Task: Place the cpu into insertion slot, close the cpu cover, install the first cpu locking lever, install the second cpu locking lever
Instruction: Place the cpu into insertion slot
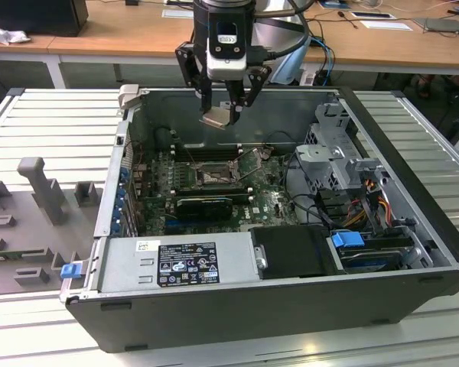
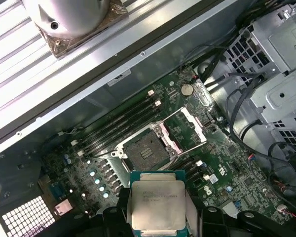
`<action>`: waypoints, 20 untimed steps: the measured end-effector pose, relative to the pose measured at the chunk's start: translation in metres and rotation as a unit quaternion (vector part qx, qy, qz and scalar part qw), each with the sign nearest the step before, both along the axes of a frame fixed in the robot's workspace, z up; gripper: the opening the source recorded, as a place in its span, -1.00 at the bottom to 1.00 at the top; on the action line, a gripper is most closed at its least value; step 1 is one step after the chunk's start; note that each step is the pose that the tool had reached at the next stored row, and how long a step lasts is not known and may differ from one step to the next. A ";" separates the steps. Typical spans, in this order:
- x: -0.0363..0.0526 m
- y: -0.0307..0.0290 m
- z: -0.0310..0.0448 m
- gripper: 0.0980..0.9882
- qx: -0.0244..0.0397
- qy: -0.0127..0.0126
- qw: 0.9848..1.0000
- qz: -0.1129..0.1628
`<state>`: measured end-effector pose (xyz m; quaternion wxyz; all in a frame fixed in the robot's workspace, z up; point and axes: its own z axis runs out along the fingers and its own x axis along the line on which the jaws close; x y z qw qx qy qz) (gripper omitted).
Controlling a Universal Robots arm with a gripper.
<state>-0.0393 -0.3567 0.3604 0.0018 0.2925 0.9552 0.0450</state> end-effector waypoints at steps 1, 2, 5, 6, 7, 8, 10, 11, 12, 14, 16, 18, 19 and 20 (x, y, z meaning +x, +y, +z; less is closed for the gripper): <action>0.0000 0.0000 0.0000 -0.03 0.000 0.000 1.000 -0.005; 0.0000 0.0000 -0.0001 -0.03 0.000 0.000 1.000 -0.014; 0.0001 0.0001 -0.0007 -0.03 0.000 0.000 0.999 -0.032; 0.0000 0.0001 -0.0011 -0.03 0.000 0.000 0.999 -0.033; -0.0001 0.0000 -0.0024 -0.03 0.000 0.001 0.999 -0.034; 0.0000 0.0000 -0.0042 -0.03 0.000 0.001 0.999 -0.034; 0.0000 0.0000 -0.0047 -0.03 0.000 0.001 0.999 -0.050; 0.0000 0.0000 -0.0047 -0.03 0.000 0.001 0.998 -0.058; 0.0000 0.0000 -0.0048 -0.03 0.000 0.001 0.998 -0.066; 0.0000 0.0000 -0.0050 -0.03 0.000 0.001 0.997 -0.083; 0.0000 0.0000 -0.0054 -0.03 0.000 0.001 0.994 -0.107; 0.0000 0.0000 -0.0058 -0.03 0.000 0.001 0.992 -0.129; 0.0000 0.0000 -0.0060 -0.03 0.000 0.001 0.990 -0.140; 0.0000 0.0000 -0.0062 -0.03 0.000 0.001 0.989 -0.148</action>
